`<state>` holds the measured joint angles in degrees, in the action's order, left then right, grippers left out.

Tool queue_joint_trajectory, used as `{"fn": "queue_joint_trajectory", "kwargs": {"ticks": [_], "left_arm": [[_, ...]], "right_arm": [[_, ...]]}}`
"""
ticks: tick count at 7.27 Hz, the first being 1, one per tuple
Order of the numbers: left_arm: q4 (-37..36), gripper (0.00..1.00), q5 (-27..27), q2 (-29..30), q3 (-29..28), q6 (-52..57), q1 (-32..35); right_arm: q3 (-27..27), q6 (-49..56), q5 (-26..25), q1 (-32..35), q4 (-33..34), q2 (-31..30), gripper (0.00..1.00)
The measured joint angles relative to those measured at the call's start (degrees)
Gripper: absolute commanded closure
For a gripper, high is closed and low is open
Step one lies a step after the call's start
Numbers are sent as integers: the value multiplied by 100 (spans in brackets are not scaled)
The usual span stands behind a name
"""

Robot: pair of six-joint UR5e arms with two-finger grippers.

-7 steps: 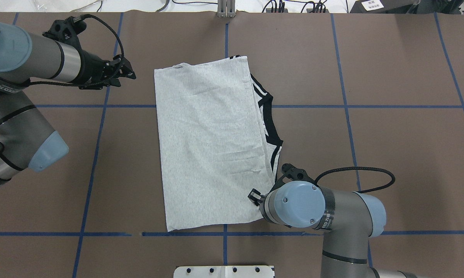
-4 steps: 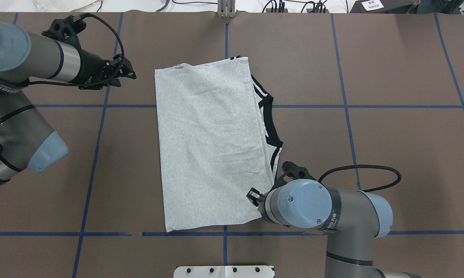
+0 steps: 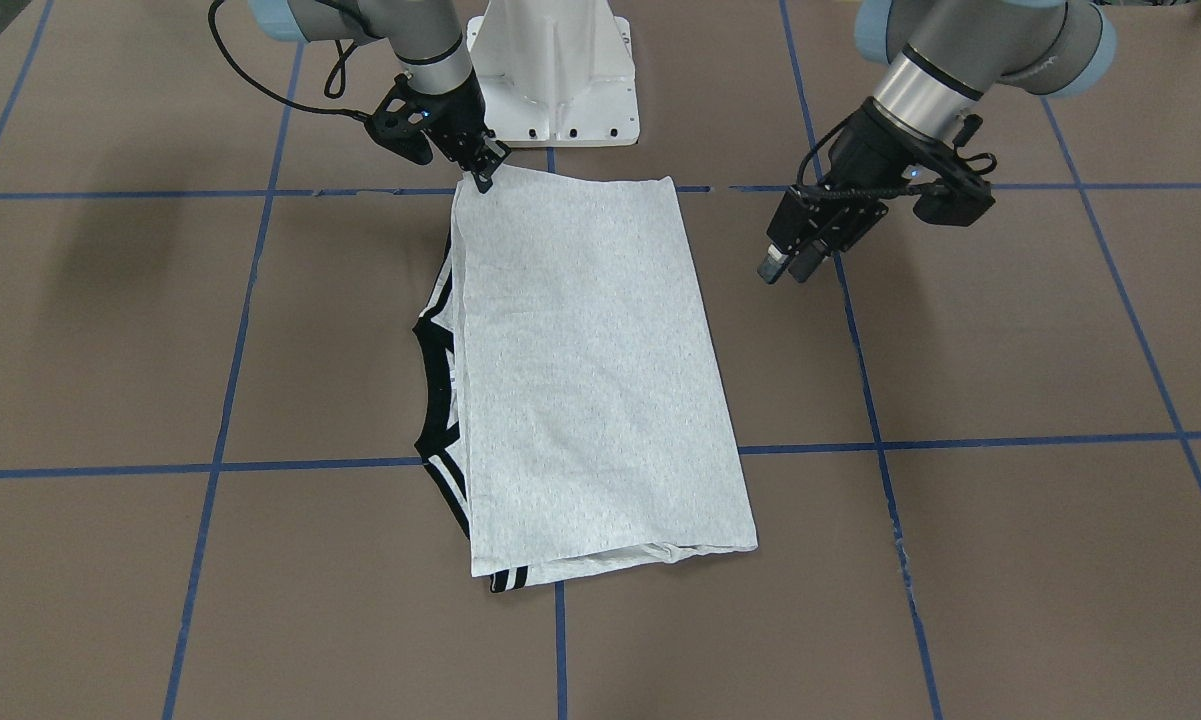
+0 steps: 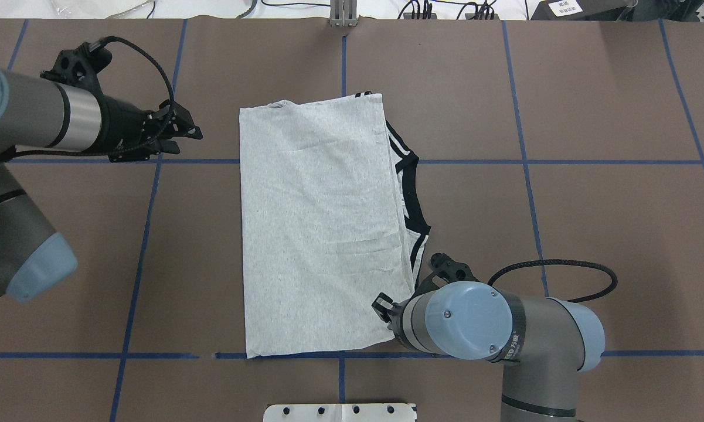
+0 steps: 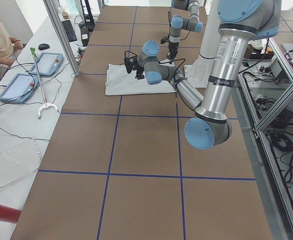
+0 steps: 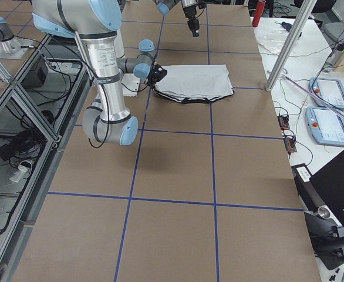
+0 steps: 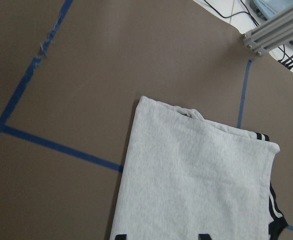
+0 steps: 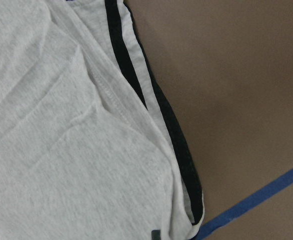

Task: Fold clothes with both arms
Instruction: 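Lower the left gripper to the shirt's near corner beside the right gripper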

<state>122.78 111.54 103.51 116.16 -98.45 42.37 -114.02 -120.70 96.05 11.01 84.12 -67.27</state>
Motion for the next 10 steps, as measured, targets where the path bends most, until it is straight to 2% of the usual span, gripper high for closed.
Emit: {"fn": "queue_joint_trajectory", "kwargs": {"ticks": [2, 5, 7, 10], "left_arm": [[-182, 40, -318, -260, 487, -932, -665], [-1182, 40, -1737, -463, 830, -2371, -2527], [-1690, 40, -2096, -458, 616, -2932, -3311], [-1781, 41, -2307, -270, 144, -3096, -3654]], "right_arm": [[-111, -11, 1, -119, 29, -5, 100], [-174, -15, -6, -289, 34, -31, 100], [-173, -15, -15, -300, 34, -46, 100], [-175, -15, -16, -302, 35, -50, 100]]}}
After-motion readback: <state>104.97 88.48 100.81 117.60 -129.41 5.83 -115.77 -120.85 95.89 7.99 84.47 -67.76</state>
